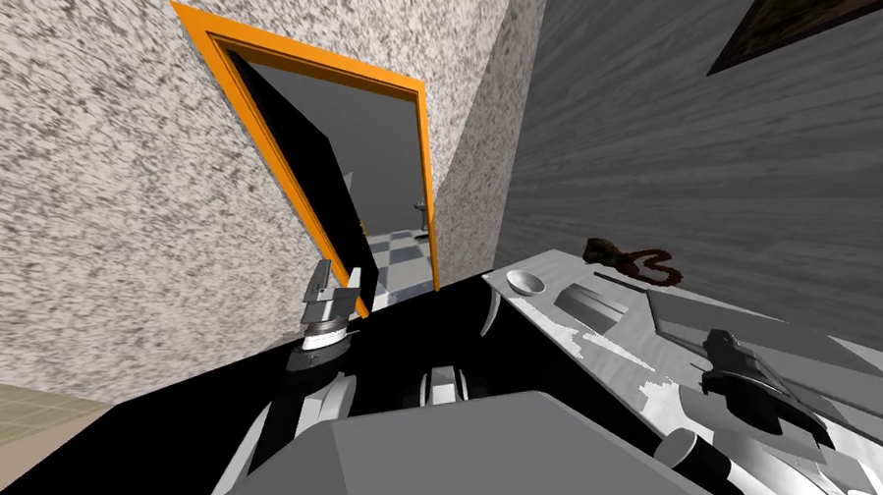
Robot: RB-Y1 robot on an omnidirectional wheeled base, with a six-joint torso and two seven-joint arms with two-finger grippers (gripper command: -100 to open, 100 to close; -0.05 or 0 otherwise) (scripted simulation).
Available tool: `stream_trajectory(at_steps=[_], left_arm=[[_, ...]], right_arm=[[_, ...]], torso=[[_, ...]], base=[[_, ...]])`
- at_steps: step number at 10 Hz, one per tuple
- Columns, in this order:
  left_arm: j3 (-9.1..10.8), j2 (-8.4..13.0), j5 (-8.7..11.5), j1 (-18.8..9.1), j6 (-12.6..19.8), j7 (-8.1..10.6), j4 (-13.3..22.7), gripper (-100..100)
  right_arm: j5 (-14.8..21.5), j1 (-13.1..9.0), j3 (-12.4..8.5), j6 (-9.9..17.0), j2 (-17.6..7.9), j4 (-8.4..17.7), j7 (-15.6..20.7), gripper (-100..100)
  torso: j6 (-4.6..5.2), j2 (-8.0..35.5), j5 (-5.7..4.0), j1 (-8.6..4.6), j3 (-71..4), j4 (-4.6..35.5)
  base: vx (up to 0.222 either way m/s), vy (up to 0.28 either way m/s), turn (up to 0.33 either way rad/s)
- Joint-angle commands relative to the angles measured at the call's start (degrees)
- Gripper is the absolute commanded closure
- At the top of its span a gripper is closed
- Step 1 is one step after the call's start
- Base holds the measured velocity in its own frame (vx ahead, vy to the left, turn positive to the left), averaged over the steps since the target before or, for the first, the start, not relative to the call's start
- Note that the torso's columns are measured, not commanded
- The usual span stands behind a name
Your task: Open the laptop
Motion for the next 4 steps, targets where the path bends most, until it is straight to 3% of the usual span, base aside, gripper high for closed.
stream_trajectory(at_steps=[1, 4], left_arm=[[0.0, 0.0, 0.0, 0.0, 0.0, 0.0, 0.0, 0], [0.0, 0.0, 0.0, 0.0, 0.0, 0.0, 0.0, 0]], right_arm=[[0.0, 0.0, 0.0, 0.1, 0.1, 0.1, 0.0, 0], [0.0, 0.0, 0.0, 0.1, 0.1, 0.1, 0.0, 0]], torso=[[-0.01, 0.0, 0.06, 0.07, 0.0, 0.0], [-0.02, 0.1, -0.09, 0.01, 0.1, 0.0]], base=[[0.0, 0.0, 0.0], [0.0, 0.0, 0.0]])
